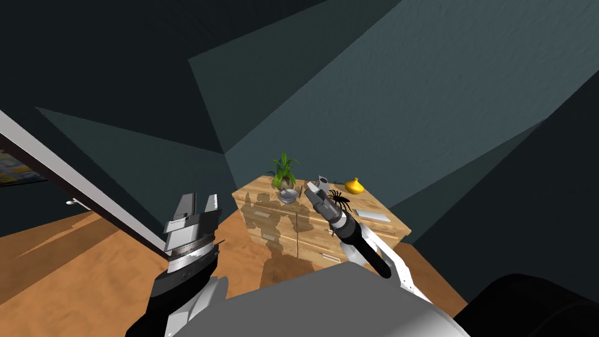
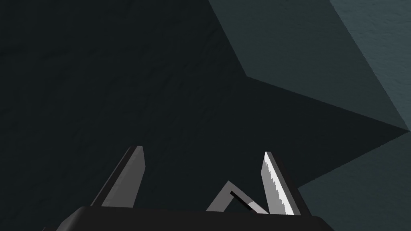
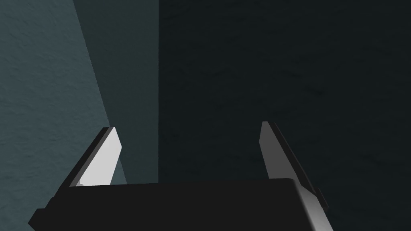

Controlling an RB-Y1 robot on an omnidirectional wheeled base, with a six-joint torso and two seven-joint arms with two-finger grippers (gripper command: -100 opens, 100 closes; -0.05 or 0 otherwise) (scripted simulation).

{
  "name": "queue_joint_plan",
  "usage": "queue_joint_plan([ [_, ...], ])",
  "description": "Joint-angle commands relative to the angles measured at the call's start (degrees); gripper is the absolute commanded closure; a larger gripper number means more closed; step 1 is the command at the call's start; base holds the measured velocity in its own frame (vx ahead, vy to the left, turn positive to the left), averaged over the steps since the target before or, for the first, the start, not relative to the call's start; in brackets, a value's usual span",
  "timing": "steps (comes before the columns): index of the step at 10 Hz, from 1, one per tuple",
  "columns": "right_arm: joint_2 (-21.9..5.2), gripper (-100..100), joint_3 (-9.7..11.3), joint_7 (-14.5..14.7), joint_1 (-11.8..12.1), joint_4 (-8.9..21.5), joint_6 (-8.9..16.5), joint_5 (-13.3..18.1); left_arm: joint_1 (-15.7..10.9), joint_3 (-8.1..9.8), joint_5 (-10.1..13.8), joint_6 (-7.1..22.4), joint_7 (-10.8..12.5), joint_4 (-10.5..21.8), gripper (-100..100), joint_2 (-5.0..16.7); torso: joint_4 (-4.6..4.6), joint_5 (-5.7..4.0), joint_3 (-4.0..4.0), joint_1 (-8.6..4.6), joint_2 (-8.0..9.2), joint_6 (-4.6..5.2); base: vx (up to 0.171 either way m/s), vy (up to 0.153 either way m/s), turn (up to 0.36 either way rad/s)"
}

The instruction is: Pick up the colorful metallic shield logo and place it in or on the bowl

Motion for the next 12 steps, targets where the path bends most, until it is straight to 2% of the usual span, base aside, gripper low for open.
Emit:
queue_joint_plan([
  [1, -1.6, -100, 0.2, 0.2, 0.3, -0.5, -0.3, 0.1, 0.0, 0.0, 0.0, 0.0, 0.0, 0.0, 0, 0.0, 0.0, 0.0, 0.0, 0.0, 0.0, 0.0, -0.017, -0.011, -0.034],
  [2, -3.9, -100, 2.7, 1.3, -1.3, -0.9, -0.4, 1.3, 0.0, 0.0, 0.0, 0.0, 0.0, 0.0, 0, 0.0, 0.0, 0.0, -0.01, 0.04, -0.03, 0.0, -0.026, -0.008, 0.221],
  [3, -5.6, -100, 2.7, 1.3, -1.3, -0.9, -0.4, 1.3, 0.0, -0.01, 0.0, 0.0, 0.0, 0.0, 0, 0.0, 0.0, 0.02, -0.01, 0.07, -0.02, -0.05, -0.025, -0.017, 0.108],
  [4, -7.4, -100, 5.2, 2.5, -3.0, -1.2, -0.6, 2.5, 0.0, 0.0, 0.0, 0.0, 0.0, 0.0, 0, 0.0, 0.0, 0.01, -0.01, 0.04, -0.03, -0.01, -0.038, -0.021, 0.171],
  [5, -9.4, -100, 5.3, 2.5, -3.0, -1.2, -0.6, 2.5, 0.0, 0.0, 0.0, 0.0, 0.0, 0.0, 0, 0.0, 0.0, 0.01, 0.0, 0.03, 0.0, -0.04, -0.036, -0.023, 0.111],
  [6, -9.9, -100, 5.3, 2.5, -3.0, -1.2, -0.6, 2.5, 0.0, 0.0, 0.0, 0.0, 0.0, 0.0, 0, 0.0, 0.0, 0.0, 0.0, 0.01, 0.0, -0.01, -0.014, -0.011, -0.002],
  [7, -12.2, -100, 7.9, 3.8, -4.6, -1.4, -0.9, 3.7, 0.0, 0.0, 0.0, 0.0, 0.0, 0.0, 0, 0.0, -0.01, 0.0, -0.02, 0.04, -0.04, 0.01, -0.026, -0.012, 0.212],
  [8, -13.9, -100, 7.9, 3.8, -4.6, -1.4, -0.9, 3.7, 0.0, 0.0, 0.0, 0.0, 0.0, 0.0, 0, 0.0, -0.01, 0.01, -0.02, 0.05, -0.04, -0.04, -0.029, -0.015, 0.124],
  [9, -15.6, -100, 10.3, 5.2, -6.3, -1.5, -1.1, 4.8, 0.0, 0.0, 0.0, 0.0, 0.0, 0.0, 0, 0.0, 0.0, 0.01, -0.02, 0.04, -0.03, 0.0, -0.045, -0.014, 0.242],
  [11, -18.7, -100, 10.6, 5.2, -6.3, -1.5, -1.1, 4.8, 0.0, 0.0, 0.0, 0.0, 0.0, 0.0, 0, 0.0, 0.0, 0.0, 0.0, 0.02, 0.0, 0.01, -0.022, -0.015, 0.038],
  [12, -20.5, -100, 13.4, 6.6, -7.9, -1.5, -1.4, 5.9, 0.0, 0.0, 0.0, 0.0, 0.0, 0.0, 0, 0.0, -0.01, 0.0, -0.03, 0.03, -0.06, 0.02, -0.024, -0.013, 0.24],
])
